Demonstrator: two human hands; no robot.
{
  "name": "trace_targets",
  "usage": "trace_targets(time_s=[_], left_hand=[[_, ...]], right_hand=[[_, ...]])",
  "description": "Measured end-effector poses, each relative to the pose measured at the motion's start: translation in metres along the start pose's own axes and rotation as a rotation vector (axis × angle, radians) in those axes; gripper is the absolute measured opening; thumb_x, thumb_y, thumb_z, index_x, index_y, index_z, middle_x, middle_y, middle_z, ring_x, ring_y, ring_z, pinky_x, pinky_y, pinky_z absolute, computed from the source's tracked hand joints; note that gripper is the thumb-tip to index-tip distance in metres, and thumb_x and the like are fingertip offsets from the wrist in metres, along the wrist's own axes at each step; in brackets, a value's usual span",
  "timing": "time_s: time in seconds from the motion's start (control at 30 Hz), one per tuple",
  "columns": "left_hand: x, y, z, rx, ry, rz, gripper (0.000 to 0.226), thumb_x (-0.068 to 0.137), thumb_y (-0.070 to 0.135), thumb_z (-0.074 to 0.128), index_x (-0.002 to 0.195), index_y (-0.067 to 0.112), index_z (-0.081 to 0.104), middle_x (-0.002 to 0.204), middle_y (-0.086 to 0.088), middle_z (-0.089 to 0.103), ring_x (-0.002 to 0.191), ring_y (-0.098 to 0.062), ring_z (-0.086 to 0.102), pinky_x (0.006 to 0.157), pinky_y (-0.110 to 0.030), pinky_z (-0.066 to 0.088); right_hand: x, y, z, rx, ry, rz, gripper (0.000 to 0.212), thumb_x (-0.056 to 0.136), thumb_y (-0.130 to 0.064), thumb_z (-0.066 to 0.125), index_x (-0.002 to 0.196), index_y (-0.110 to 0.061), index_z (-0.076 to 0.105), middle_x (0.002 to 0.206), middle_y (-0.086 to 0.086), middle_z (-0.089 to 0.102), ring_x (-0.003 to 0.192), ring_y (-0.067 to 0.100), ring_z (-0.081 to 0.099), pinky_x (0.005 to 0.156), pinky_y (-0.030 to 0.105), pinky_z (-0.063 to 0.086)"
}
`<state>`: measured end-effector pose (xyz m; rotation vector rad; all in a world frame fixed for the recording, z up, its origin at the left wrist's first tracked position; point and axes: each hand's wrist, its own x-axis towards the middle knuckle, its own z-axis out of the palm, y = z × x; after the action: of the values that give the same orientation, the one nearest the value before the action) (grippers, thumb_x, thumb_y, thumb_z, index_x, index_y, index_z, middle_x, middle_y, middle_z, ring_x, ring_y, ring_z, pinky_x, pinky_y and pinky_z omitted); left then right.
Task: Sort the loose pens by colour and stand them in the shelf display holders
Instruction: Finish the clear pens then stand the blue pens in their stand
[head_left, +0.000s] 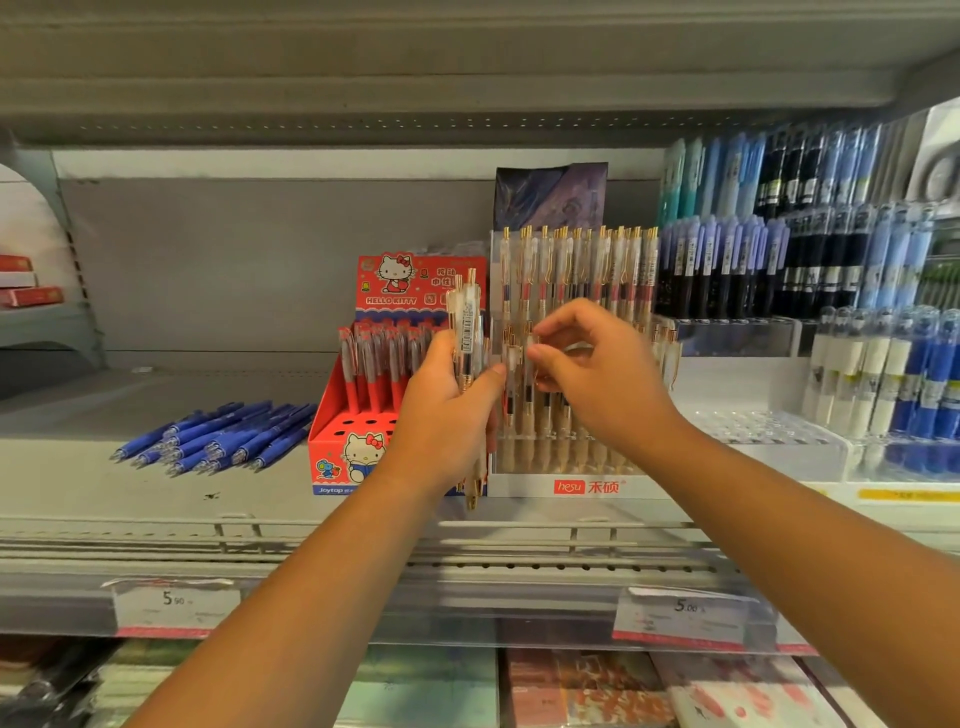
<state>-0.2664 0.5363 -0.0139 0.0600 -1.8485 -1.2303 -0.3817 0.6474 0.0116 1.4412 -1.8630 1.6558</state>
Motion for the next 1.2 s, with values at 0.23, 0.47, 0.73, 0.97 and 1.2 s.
trace_targets(time_s=[0.23, 0.47, 0.73, 0.97, 1.2], left_hand=[[0.0, 0.001, 0.002, -0.031, 0.008, -0.028, 0.024, 0.096, 0.011, 0.057, 0.107, 0.032, 0.057, 0.076, 0.004, 0.067, 0.059, -0.014, 0.064, 0.051, -0.032, 0.057], [-0.002, 0.003, 0.002, -0.024, 0.006, -0.04, 0.028, 0.096, 0.008, 0.058, 0.115, 0.028, 0.056, 0.083, 0.001, 0.069, 0.061, -0.015, 0.067, 0.051, -0.028, 0.056], [-0.004, 0.007, 0.003, -0.056, 0.005, -0.052, 0.027, 0.096, 0.008, 0.06, 0.115, 0.025, 0.056, 0.092, -0.003, 0.07, 0.063, -0.018, 0.069, 0.05, -0.029, 0.056], [-0.005, 0.007, 0.003, -0.104, -0.034, -0.047, 0.028, 0.096, 0.009, 0.061, 0.114, 0.03, 0.056, 0.09, 0.005, 0.073, 0.07, -0.023, 0.073, 0.055, -0.033, 0.059], [-0.008, 0.009, 0.002, -0.089, -0.098, 0.032, 0.027, 0.096, 0.007, 0.058, 0.115, 0.027, 0.058, 0.091, 0.003, 0.073, 0.075, -0.023, 0.073, 0.062, -0.034, 0.061]], right_hand=[[0.002, 0.003, -0.003, -0.07, -0.035, -0.02, 0.017, 0.09, -0.015, 0.069, 0.09, -0.029, 0.059, 0.089, -0.009, 0.066, 0.084, 0.008, 0.066, 0.069, 0.026, 0.06], [0.002, 0.004, -0.005, 0.017, -0.054, 0.044, 0.017, 0.09, -0.011, 0.069, 0.092, -0.024, 0.059, 0.092, -0.001, 0.066, 0.084, 0.013, 0.067, 0.057, 0.025, 0.059], [-0.004, 0.005, -0.004, -0.058, -0.091, 0.036, 0.019, 0.09, -0.012, 0.07, 0.092, -0.028, 0.06, 0.089, -0.008, 0.066, 0.083, 0.008, 0.066, 0.064, 0.025, 0.06], [-0.011, -0.002, -0.007, -0.171, 0.033, -0.025, 0.023, 0.09, -0.017, 0.067, 0.105, -0.034, 0.064, 0.103, -0.008, 0.061, 0.083, 0.005, 0.058, 0.072, 0.006, 0.046], [-0.013, -0.026, -0.004, 0.074, -0.18, 0.181, 0.008, 0.092, -0.02, 0.066, 0.092, -0.021, 0.074, 0.076, -0.009, 0.07, 0.065, 0.001, 0.062, 0.056, 0.017, 0.045]])
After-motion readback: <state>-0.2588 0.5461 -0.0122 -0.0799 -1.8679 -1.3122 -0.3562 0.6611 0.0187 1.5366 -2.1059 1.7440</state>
